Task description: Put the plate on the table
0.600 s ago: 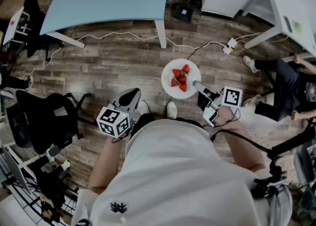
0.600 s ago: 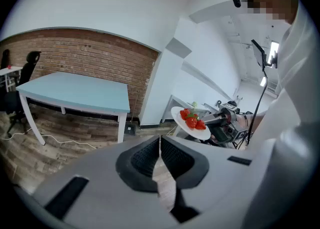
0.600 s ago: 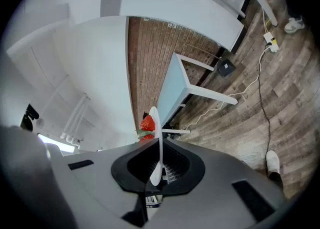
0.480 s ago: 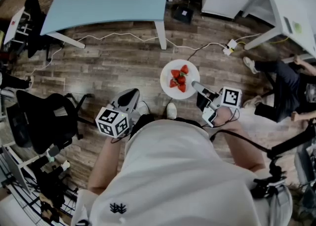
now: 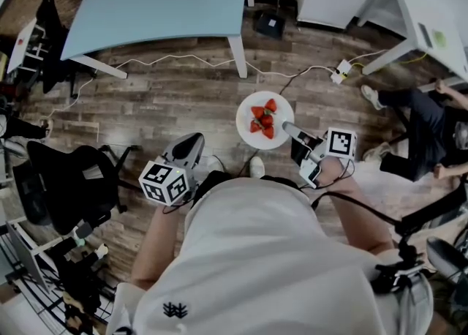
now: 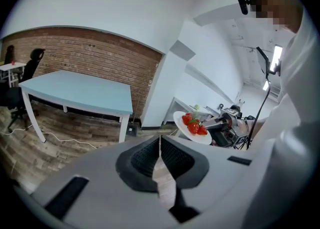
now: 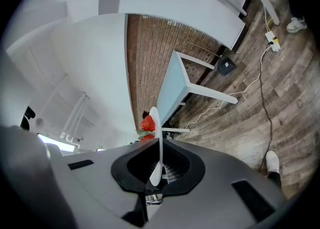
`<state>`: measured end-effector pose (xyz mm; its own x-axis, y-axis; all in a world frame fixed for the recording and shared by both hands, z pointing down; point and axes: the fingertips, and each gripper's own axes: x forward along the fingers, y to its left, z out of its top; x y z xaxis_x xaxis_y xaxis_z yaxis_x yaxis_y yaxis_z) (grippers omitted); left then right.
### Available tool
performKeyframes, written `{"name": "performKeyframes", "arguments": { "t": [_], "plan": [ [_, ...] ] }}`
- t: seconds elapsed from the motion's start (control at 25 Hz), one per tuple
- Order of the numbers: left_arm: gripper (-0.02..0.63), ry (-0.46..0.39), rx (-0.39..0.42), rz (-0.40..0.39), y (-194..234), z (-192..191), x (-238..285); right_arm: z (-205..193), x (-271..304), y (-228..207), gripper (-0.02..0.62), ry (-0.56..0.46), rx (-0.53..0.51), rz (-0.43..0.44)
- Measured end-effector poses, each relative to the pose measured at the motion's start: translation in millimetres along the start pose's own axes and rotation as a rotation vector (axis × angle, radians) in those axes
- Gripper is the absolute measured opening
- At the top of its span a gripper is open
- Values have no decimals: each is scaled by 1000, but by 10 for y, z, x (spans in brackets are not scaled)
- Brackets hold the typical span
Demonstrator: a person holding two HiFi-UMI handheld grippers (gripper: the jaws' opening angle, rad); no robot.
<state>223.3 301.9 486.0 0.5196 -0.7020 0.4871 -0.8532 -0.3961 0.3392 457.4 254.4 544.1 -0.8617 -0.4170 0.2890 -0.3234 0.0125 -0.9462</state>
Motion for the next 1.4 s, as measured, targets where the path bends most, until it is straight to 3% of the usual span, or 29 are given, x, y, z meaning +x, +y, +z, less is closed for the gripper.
{"name": "performKeyframes", "arguments": {
  "t": [0.32,0.64,0.8,1.12,1.4],
  "plan": [
    [13,-40,-51,33,301,82,-125,-28,343,26,15,48,-1,-21],
    [12,-59,-129,44,1151,168,-179,121,1205,282,15,76,-29,-22],
    [12,-88,-134,19,1774,489,-106,353,1804,488,15,58,-46,-34],
    [12,-104,-65,-26,2923,1158,-338,759,3079,1014,15,-3,-38,-17],
    [12,-169,-92,19,3627,1524,-577,1114,4041,1213,15,14,-36,-21]
  ]
}}
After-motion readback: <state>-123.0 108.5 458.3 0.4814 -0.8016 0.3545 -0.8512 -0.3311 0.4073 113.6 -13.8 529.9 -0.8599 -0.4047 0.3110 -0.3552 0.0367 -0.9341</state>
